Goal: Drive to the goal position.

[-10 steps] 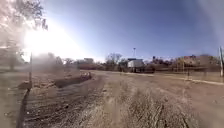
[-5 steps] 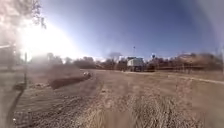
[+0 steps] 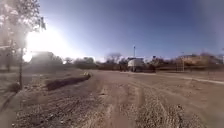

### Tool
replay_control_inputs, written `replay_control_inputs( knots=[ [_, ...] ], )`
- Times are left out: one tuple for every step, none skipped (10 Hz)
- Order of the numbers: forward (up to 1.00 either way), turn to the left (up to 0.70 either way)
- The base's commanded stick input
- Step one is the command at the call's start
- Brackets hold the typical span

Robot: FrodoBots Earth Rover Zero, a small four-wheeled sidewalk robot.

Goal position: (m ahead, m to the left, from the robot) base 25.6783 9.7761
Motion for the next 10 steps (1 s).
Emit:
replay_control_inputs(
  knots=[
    [0.50,-0.49],
    [0.50,-0.50],
    [0.50,-0.50],
    [0.50,-0.26],
    [0.50,0.00],
    [0.50,0.00],
    [0.50,0.00],
    [0.50,0.00],
    [0.50,0.00],
    [0.50,0.00]
  ],
)
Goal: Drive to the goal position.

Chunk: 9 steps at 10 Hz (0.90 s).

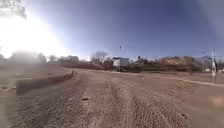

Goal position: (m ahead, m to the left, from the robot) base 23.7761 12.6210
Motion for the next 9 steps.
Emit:
replay_control_inputs(
  knots=[
    [0.50,0.00],
    [0.50,0.00],
    [0.50,0.00],
    [0.50,0.00],
    [0.50,0.00],
    [0.50,0.00],
    [0.50,0.00],
    [0.50,0.00],
    [0.50,0.00]
  ],
)
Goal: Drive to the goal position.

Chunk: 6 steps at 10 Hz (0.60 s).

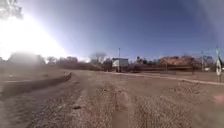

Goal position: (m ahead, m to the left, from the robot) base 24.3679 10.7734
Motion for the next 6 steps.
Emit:
replay_control_inputs(
  knots=[
    [0.50,0.00],
    [0.50,0.00],
    [0.50,0.00],
    [0.50,0.00],
    [0.50,0.00],
    [0.50,0.00]
  ],
)
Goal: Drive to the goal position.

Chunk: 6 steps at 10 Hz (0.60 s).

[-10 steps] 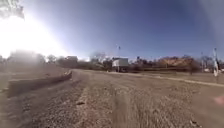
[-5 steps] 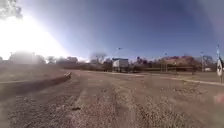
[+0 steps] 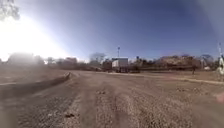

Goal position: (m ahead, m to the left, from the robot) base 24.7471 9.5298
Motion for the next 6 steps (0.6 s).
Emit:
replay_control_inputs(
  knots=[
    [0.50,0.00],
    [0.50,0.00],
    [0.50,0.00],
    [0.50,0.00],
    [0.50,0.00],
    [0.50,0.00]
  ],
)
